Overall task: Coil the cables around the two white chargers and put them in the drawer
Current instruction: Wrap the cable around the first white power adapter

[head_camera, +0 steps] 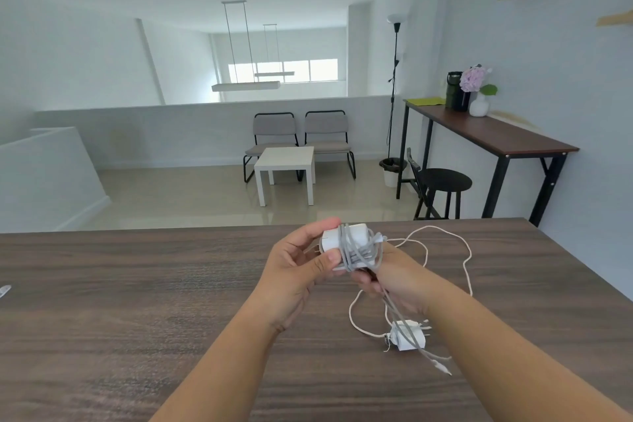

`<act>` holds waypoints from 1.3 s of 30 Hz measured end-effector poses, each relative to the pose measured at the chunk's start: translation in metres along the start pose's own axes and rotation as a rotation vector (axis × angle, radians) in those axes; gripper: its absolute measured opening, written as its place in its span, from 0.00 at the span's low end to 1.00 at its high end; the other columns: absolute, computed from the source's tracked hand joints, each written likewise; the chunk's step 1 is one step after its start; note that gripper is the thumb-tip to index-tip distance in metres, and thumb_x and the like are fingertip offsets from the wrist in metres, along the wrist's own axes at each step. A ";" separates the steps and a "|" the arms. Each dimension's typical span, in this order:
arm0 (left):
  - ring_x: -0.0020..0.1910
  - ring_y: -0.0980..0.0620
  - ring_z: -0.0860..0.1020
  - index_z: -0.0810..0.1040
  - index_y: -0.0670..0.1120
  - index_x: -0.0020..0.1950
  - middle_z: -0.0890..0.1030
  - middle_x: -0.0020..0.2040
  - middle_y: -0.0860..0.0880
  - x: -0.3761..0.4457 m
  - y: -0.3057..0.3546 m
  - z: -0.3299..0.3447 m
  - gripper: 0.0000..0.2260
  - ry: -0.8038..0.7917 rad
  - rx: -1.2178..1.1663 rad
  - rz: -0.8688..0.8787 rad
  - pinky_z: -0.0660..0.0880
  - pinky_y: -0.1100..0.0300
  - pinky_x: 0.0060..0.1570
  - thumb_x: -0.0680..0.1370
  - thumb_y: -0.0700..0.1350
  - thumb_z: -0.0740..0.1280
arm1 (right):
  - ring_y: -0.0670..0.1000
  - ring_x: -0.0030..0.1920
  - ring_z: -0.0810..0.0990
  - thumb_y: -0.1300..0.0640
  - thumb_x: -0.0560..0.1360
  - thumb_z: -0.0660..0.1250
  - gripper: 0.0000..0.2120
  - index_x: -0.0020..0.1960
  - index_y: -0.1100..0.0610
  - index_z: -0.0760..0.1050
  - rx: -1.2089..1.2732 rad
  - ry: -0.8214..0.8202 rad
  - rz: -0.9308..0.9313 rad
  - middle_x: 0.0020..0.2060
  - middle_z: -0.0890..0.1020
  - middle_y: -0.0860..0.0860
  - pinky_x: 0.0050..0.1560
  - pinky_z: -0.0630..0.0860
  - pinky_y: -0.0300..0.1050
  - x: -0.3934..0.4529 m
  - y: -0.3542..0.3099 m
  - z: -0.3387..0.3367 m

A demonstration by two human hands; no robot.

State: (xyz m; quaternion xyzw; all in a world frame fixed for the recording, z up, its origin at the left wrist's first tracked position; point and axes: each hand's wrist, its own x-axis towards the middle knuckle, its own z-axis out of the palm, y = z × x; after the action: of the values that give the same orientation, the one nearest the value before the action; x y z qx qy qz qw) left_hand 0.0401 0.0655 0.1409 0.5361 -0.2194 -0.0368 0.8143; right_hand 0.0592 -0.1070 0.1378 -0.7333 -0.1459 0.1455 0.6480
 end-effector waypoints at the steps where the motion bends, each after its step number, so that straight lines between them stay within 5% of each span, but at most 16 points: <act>1: 0.52 0.49 0.82 0.84 0.48 0.55 0.84 0.56 0.48 0.000 -0.003 -0.001 0.16 0.019 0.009 -0.002 0.81 0.55 0.48 0.71 0.34 0.69 | 0.46 0.23 0.58 0.58 0.81 0.53 0.22 0.33 0.46 0.77 -0.036 0.008 -0.010 0.25 0.66 0.50 0.26 0.52 0.41 0.000 0.002 0.001; 6: 0.59 0.47 0.80 0.78 0.42 0.58 0.79 0.65 0.48 0.002 -0.007 -0.006 0.15 0.001 0.069 -0.015 0.81 0.49 0.52 0.72 0.38 0.72 | 0.46 0.23 0.58 0.48 0.78 0.58 0.18 0.44 0.64 0.73 -0.086 0.020 0.006 0.28 0.69 0.52 0.24 0.58 0.37 -0.003 0.010 -0.003; 14: 0.48 0.47 0.84 0.78 0.41 0.58 0.84 0.53 0.45 0.009 -0.009 -0.002 0.14 0.078 -0.190 -0.029 0.83 0.55 0.42 0.72 0.35 0.66 | 0.56 0.31 0.77 0.49 0.82 0.54 0.20 0.45 0.63 0.76 0.482 0.197 0.124 0.33 0.78 0.58 0.30 0.75 0.46 -0.003 0.034 -0.014; 17: 0.48 0.45 0.84 0.77 0.40 0.58 0.83 0.53 0.42 0.010 -0.008 -0.005 0.16 0.094 -0.273 -0.051 0.83 0.56 0.39 0.71 0.37 0.70 | 0.52 0.26 0.72 0.50 0.81 0.56 0.21 0.39 0.62 0.76 0.373 0.321 0.248 0.28 0.75 0.54 0.27 0.67 0.42 -0.002 0.045 -0.024; 20: 0.50 0.44 0.84 0.76 0.39 0.61 0.83 0.56 0.40 0.014 -0.002 -0.011 0.29 0.083 -0.345 -0.027 0.83 0.56 0.40 0.64 0.43 0.81 | 0.47 0.18 0.63 0.49 0.80 0.59 0.17 0.40 0.59 0.76 0.281 0.430 0.402 0.27 0.70 0.51 0.21 0.58 0.35 -0.001 0.058 -0.038; 24: 0.51 0.45 0.84 0.71 0.36 0.67 0.81 0.59 0.39 0.020 0.016 -0.024 0.36 0.095 -0.389 0.053 0.83 0.58 0.41 0.64 0.45 0.81 | 0.46 0.20 0.58 0.47 0.81 0.57 0.17 0.38 0.56 0.71 0.260 0.430 0.474 0.21 0.63 0.48 0.22 0.53 0.34 -0.009 0.081 -0.055; 27: 0.51 0.47 0.84 0.72 0.37 0.67 0.81 0.58 0.41 0.024 0.030 -0.038 0.32 0.156 -0.438 0.126 0.83 0.60 0.41 0.67 0.44 0.79 | 0.45 0.18 0.58 0.48 0.81 0.56 0.17 0.37 0.55 0.69 0.384 0.444 0.466 0.20 0.60 0.48 0.20 0.54 0.32 -0.018 0.090 -0.065; 29: 0.50 0.49 0.84 0.76 0.39 0.63 0.83 0.56 0.43 0.026 0.039 -0.045 0.19 0.202 -0.441 0.162 0.83 0.61 0.41 0.74 0.42 0.70 | 0.45 0.16 0.57 0.49 0.81 0.56 0.17 0.37 0.56 0.68 0.380 0.471 0.502 0.20 0.60 0.47 0.19 0.53 0.31 -0.024 0.091 -0.072; 34: 0.49 0.51 0.85 0.86 0.45 0.50 0.85 0.52 0.47 0.032 0.049 -0.045 0.11 0.278 -0.403 0.214 0.83 0.61 0.42 0.75 0.42 0.64 | 0.47 0.18 0.56 0.50 0.81 0.55 0.18 0.38 0.58 0.71 -0.174 0.444 0.624 0.21 0.63 0.49 0.25 0.54 0.32 -0.030 0.097 -0.086; 39: 0.46 0.53 0.85 0.78 0.41 0.59 0.86 0.49 0.49 0.043 0.054 -0.044 0.14 0.320 -0.395 0.266 0.82 0.62 0.45 0.75 0.41 0.64 | 0.52 0.29 0.73 0.53 0.79 0.57 0.17 0.34 0.56 0.74 -0.694 0.361 0.644 0.29 0.73 0.52 0.28 0.65 0.38 -0.031 0.086 -0.092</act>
State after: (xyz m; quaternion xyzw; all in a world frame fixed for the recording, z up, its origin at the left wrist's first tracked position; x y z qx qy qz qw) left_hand 0.0870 0.1132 0.1878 0.3326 -0.1451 0.1136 0.9249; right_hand 0.0699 -0.2134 0.0641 -0.9266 0.1624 0.1518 0.3032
